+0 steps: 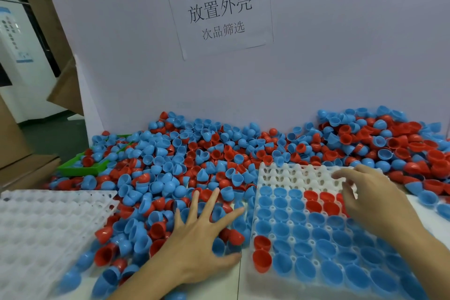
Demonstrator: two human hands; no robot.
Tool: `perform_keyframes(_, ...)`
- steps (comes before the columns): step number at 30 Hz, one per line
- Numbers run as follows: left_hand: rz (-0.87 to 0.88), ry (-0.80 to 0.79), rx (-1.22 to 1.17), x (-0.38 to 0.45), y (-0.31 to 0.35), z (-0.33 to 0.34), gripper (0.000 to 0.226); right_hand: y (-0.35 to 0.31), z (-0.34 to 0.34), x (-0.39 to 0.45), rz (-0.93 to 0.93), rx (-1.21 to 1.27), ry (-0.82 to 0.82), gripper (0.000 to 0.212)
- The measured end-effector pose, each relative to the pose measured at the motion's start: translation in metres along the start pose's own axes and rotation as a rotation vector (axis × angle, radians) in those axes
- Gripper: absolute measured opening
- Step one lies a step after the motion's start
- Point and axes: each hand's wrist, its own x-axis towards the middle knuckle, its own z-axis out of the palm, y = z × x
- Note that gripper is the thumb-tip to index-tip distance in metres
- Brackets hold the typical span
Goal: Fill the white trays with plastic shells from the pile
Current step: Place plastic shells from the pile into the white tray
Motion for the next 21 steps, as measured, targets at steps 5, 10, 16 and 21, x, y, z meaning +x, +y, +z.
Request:
perform_keyframes(5, -0.123, 0.034, 0.025, 0.038, -0.006, -0.007, 0.086, 0.001, 0.001, 0.001, 0.007, 0.003, 0.003, 0.029)
perform_keyframes(10, -0.162, 0.000, 0.035, 0.065, -0.006, -0.017, 0.092, 0.002, 0.001, 0.000, 0.009, 0.015, 0.010, 0.029)
perform_keyframes(16, -0.177, 0.123, 0.091, 0.081, -0.004, -0.015, 0.077, 0.003, -0.002, -0.001, 0.013, 0.033, 0.005, 0.030)
perform_keyframes(21, -0.128, 0.020, -0.011, 0.077, -0.015, -0.026, 0.077, 0.001, -0.003, -0.001, 0.019, 0.031, 0.003, 0.030)
